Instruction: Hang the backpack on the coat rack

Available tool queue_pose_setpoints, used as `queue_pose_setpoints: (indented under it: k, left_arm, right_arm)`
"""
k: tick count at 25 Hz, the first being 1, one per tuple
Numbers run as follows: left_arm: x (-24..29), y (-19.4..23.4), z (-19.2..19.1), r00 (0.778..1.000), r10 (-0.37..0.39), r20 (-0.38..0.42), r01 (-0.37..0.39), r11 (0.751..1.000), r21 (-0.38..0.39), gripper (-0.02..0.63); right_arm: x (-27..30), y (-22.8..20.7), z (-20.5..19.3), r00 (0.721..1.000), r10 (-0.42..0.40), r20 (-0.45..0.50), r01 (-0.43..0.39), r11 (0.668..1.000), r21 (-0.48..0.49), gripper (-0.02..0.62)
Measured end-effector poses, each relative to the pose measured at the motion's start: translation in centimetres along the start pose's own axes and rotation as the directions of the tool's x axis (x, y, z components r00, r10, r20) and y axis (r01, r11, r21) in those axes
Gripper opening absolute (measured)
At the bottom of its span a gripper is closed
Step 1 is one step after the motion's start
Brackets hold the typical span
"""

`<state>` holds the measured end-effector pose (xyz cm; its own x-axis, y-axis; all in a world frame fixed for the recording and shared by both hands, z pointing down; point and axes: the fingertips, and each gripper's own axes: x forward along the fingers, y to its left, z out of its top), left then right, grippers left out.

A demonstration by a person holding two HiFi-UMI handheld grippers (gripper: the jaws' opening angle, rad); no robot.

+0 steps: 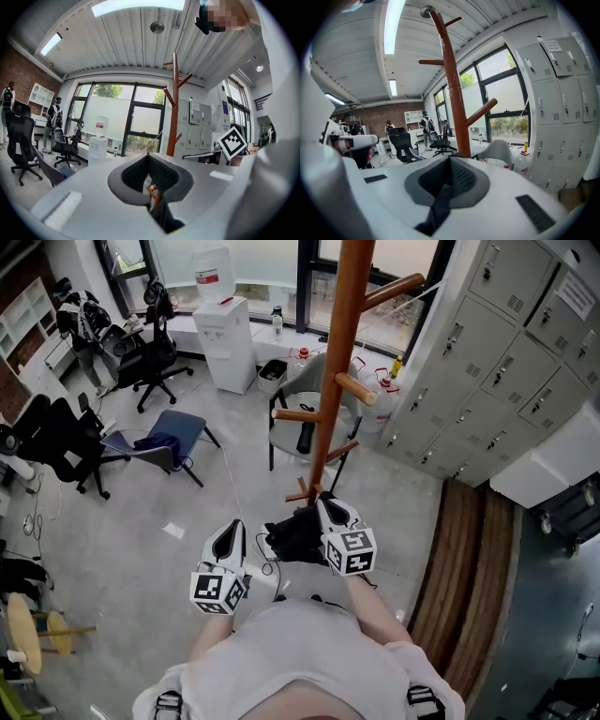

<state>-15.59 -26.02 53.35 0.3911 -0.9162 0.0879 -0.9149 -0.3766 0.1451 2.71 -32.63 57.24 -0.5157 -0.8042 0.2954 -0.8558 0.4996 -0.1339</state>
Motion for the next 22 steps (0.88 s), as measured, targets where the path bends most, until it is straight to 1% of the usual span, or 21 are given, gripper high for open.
queue_pose_setpoints:
  k: [11, 14, 18, 22]
  left_arm:
    - [0.1, 0.2, -0.6, 1.000, 0.000, -0.009, 0.000, 1.000, -0.008, 0.011]
    - [0.1, 0.2, -0.6, 1.000, 0.001, -0.009, -0.001, 1.000, -0.010, 0.011]
    - [0.0, 0.5, -0.8, 1.000, 0.004, -0.012, -0.004, 1.000, -0.008, 0.011]
    - [0.2, 0.6, -0.9, 1.000, 0.005, -0.012, -0.005, 1.000, -0.012, 0.010]
  right_arm:
    - [2.1, 0.0, 0.1, 0.998, -0.012, -0.068, 0.013, 1.000, 0.025, 0.011]
    - [2.7, 0.2, -0.2, 0.996, -0.026, -0.090, 0.028, 1.000, 0.013, 0.011]
    - [3.3, 0.3, -0.4, 0.994, -0.051, -0.095, 0.051, 0.999, -0.004, 0.011]
    - [3.5, 0.3, -0.7, 0.991, -0.080, -0.112, 0.074, 0.996, -0.051, 0.011]
